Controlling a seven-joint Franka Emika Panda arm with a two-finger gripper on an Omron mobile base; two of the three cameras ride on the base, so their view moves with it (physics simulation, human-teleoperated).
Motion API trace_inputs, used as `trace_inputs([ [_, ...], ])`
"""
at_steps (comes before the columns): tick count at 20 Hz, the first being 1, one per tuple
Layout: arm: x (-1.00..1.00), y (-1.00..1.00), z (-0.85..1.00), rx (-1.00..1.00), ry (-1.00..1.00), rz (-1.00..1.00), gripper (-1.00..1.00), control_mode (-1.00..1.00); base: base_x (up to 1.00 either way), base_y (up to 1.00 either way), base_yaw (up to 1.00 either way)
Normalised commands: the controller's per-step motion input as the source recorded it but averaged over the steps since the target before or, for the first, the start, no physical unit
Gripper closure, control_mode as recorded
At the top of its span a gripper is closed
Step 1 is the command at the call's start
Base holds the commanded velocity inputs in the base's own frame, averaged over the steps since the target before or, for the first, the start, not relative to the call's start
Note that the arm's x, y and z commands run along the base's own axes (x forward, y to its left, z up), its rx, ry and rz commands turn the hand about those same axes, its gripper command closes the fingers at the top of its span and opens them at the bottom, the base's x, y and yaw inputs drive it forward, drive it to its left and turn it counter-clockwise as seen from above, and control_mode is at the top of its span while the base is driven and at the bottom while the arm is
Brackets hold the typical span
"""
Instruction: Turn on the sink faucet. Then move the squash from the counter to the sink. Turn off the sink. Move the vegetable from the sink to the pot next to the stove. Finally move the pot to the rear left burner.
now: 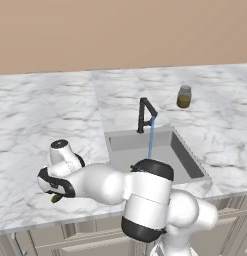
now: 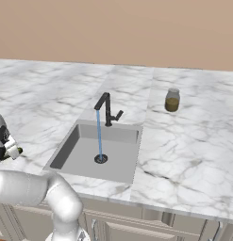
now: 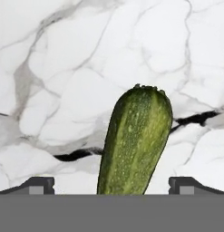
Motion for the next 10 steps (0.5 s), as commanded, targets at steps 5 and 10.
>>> trace_inputs([
  [5,0.06,0.13,-0.4,0.0,0.01,0.0,1.0,-1.0,0.0,0.0,0.0],
  [10,0.0,0.1,-0.39,0.0,0.02,0.0,1.0,-1.0,0.0,0.0,0.0],
])
